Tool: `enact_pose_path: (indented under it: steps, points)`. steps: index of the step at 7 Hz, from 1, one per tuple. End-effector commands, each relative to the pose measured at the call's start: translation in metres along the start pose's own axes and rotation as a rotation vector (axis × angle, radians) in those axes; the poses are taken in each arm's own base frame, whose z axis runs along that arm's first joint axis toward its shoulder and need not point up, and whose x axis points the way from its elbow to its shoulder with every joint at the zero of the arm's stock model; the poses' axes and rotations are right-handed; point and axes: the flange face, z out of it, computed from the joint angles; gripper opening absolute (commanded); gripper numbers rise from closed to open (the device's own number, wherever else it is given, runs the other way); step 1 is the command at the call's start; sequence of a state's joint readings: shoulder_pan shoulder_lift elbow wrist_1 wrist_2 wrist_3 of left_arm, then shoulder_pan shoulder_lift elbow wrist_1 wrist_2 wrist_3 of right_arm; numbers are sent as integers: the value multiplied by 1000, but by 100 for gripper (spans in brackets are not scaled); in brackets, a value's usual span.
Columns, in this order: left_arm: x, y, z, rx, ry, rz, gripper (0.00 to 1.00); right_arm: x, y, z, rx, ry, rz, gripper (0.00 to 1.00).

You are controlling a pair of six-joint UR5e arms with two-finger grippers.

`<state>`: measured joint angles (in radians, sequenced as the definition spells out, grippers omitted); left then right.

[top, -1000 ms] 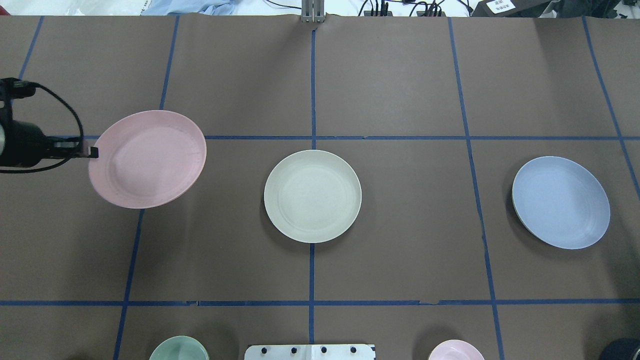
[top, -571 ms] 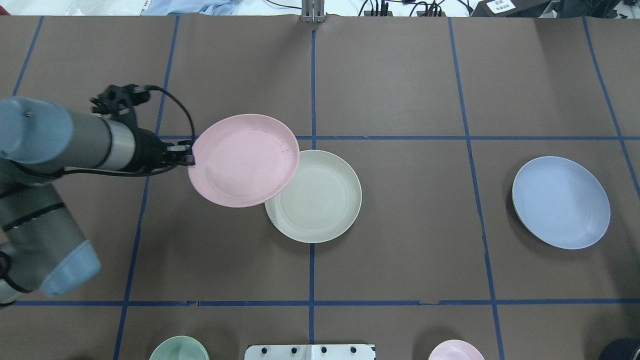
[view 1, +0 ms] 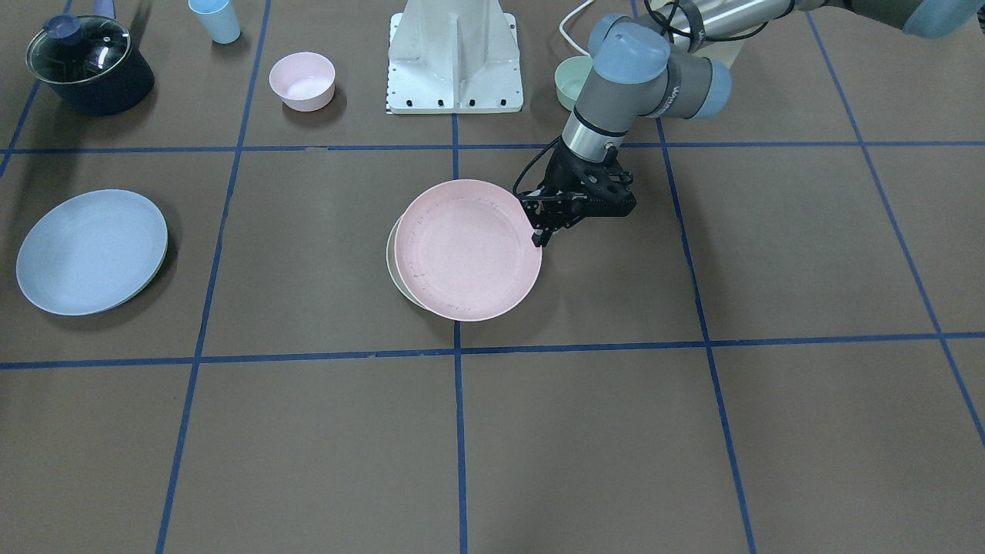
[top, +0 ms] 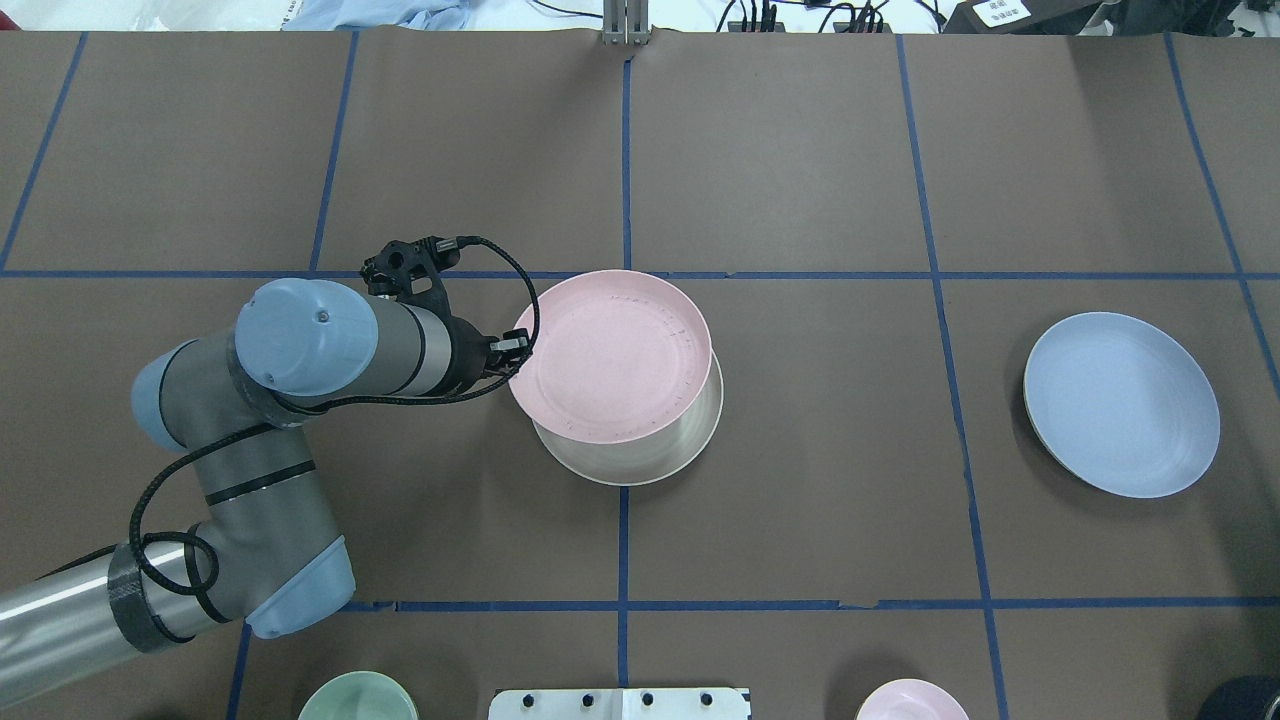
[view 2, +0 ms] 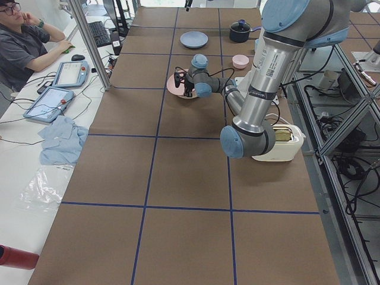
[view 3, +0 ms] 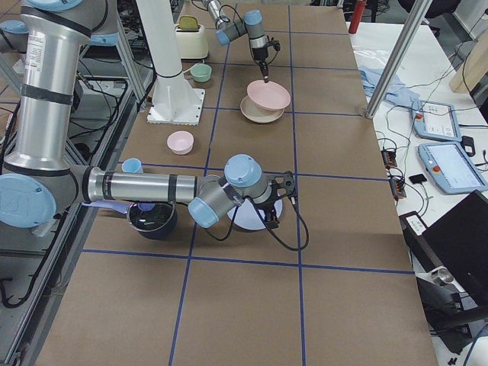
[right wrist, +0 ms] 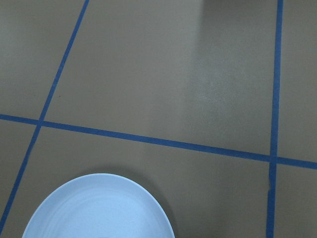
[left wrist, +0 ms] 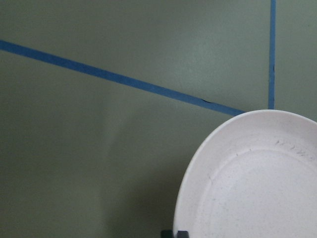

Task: Stack three plates with pink and blue
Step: 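Carry the pink plate over the cream plate and lower it, then open the left gripper and draw it back from the plates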

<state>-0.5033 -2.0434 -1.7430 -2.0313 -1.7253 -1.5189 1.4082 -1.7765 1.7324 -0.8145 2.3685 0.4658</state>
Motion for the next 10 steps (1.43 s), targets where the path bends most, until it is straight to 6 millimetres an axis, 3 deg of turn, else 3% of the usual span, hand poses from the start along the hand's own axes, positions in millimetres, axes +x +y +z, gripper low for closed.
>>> enact_pose_path:
  steps: [1,2,3,5,7,8,9,10]
  points:
    - [13,10,1,-9,15,6,1,0,-1,0,0,0,1,100]
    - [12,10,2,-6,12,7,41,0,-1,0,0,0,1,100]
    - [11,10,2,-1,10,19,99,2,0,2,-4,2,5,100]
    - [11,4,-18,4,21,139,100,6,4,9,-20,5,13,100]
    - [-9,-8,-83,24,-47,302,100,-2,13,18,-39,-7,53,99]
    - [-26,-26,-111,25,-80,376,100,-12,27,28,-10,-4,94,98]
    - [-45,-50,-127,10,-101,445,100,-18,62,52,5,55,90,98]
    - [-55,-58,-131,16,-116,455,100,-26,84,72,8,108,97,97]
